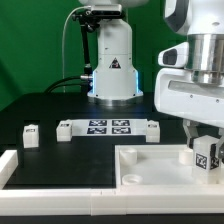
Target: Assemble one leg
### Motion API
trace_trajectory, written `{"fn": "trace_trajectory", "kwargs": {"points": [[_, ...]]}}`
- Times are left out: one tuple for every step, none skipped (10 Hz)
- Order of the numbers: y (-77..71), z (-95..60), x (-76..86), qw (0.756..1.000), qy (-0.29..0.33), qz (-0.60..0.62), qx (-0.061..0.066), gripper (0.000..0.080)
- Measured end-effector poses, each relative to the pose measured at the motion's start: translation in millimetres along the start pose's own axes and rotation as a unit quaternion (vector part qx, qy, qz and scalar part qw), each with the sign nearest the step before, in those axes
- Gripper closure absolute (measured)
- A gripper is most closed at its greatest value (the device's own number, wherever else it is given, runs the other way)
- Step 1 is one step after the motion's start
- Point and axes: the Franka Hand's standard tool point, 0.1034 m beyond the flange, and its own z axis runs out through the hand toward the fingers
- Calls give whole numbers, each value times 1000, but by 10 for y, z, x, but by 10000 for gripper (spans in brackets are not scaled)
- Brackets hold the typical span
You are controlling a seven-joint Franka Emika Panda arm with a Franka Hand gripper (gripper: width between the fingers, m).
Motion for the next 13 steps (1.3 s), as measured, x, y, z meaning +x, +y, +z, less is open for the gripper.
{"fn": "trace_trajectory", "kwargs": {"points": [[14,-1,2,997,2,71,-2,508],[20,-2,6,993,0,115,-4,508],[20,-3,4,990,-2,139,-5,508],[19,-2,-8,986,-5,169,-4,473],[21,1,-9,988,-5,153,-5,337],[23,4,-15,991,-5,136,-5,217],[24,10,-38,991,-6,132,-5,217],[16,7,-70,992,-6,123,-5,163],[16,8,-77,998,-6,55,-5,153],[14,7,-81,1000,-6,-9,-4,153],[1,0,-90,998,-6,-60,-3,153],[-4,-4,-87,995,-6,-101,-3,151],[-13,-11,-83,986,-2,-168,-3,151]]}}
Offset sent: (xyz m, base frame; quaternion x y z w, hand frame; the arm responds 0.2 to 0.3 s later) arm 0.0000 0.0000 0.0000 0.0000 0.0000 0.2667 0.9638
